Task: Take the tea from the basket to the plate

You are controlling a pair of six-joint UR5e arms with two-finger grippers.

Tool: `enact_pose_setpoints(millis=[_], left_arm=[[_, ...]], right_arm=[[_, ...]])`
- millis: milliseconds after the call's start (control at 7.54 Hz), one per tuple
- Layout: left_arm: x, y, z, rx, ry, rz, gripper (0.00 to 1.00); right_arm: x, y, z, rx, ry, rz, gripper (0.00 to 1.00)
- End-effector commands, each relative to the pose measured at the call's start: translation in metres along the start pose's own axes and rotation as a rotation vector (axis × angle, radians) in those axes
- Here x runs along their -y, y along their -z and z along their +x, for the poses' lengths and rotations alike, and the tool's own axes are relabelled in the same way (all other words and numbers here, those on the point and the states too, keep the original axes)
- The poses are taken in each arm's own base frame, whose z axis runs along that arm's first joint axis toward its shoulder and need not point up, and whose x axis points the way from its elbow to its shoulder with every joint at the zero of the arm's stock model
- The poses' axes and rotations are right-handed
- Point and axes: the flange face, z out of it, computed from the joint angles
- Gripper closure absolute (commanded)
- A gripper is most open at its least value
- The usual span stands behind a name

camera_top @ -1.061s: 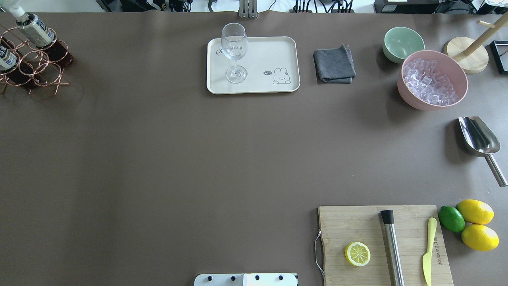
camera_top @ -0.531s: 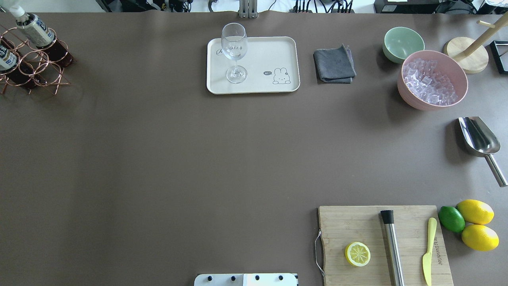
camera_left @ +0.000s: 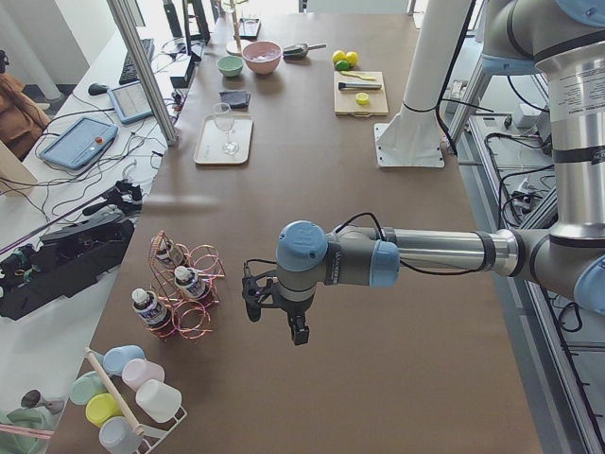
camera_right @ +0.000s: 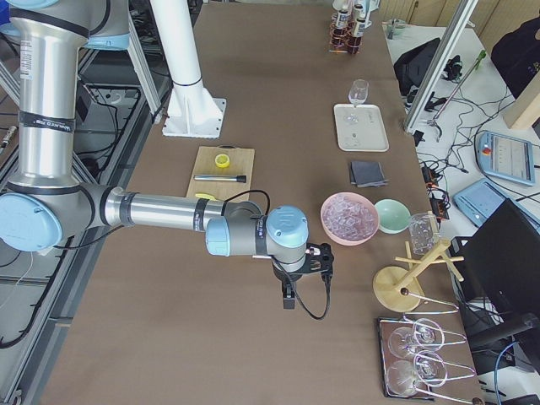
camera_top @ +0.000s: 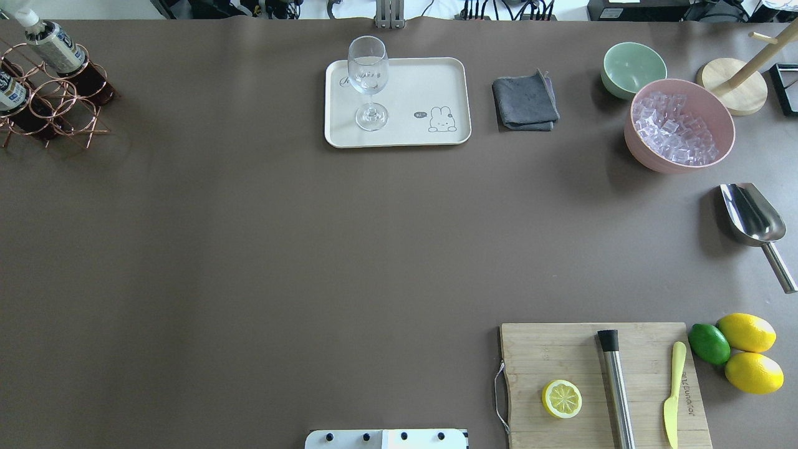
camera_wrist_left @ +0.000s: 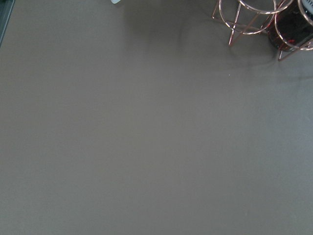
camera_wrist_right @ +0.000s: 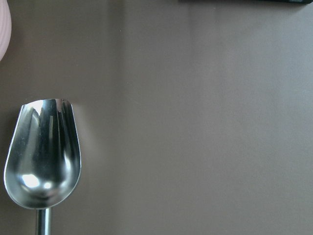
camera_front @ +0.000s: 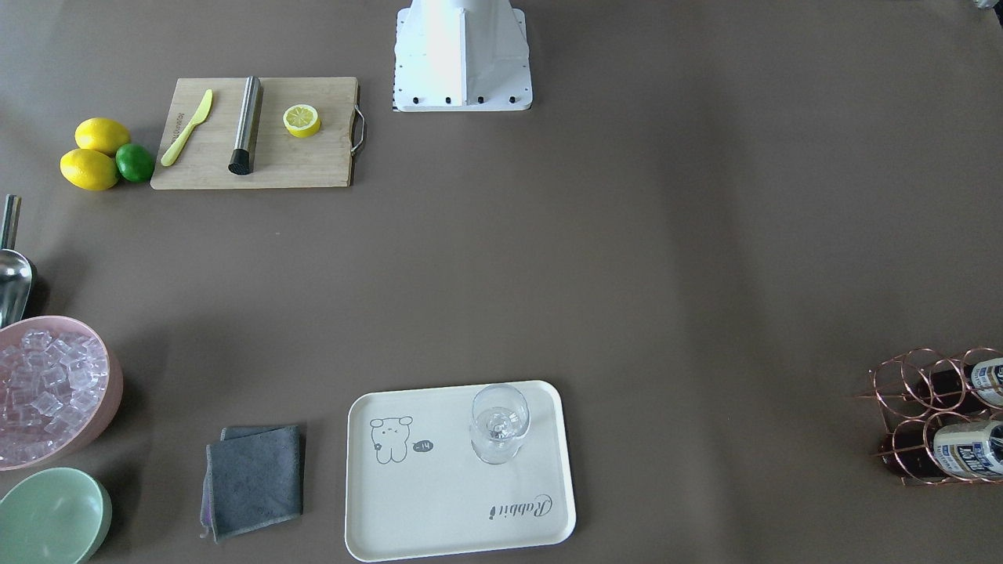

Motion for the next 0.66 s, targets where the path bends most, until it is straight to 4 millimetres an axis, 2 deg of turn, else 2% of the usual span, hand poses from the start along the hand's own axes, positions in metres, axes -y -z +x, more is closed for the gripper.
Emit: enact_pose_setpoints(millis=[0, 133, 265, 398, 531], left_arm=[[0.025, 0.016, 0.028, -0.066, 0.315, 0.009, 0.01], [0.042, 0.022, 0.041, -0.054, 0.466, -0.017, 0.01], [0.069, 0.034, 0.061, -0.038, 0.6, -0.043, 0.01], [0.107, 0.044, 0.087, -0.024, 0.722, -0.057, 0.01], [0.135, 0.055, 0.109, -0.016, 0.846, -0.061, 0.01]], right_arm=[[0.0, 0.0, 0.0, 0.0, 0.0, 0.0, 0.0], [0.0, 0.0, 0.0, 0.0, 0.0, 0.0, 0.0], [0.0, 0.0, 0.0, 0.0, 0.0, 0.0, 0.0], [0.0, 0.0, 0.0, 0.0, 0.0, 0.0, 0.0], [0.0, 0.0, 0.0, 0.002, 0.0, 0.0, 0.0]])
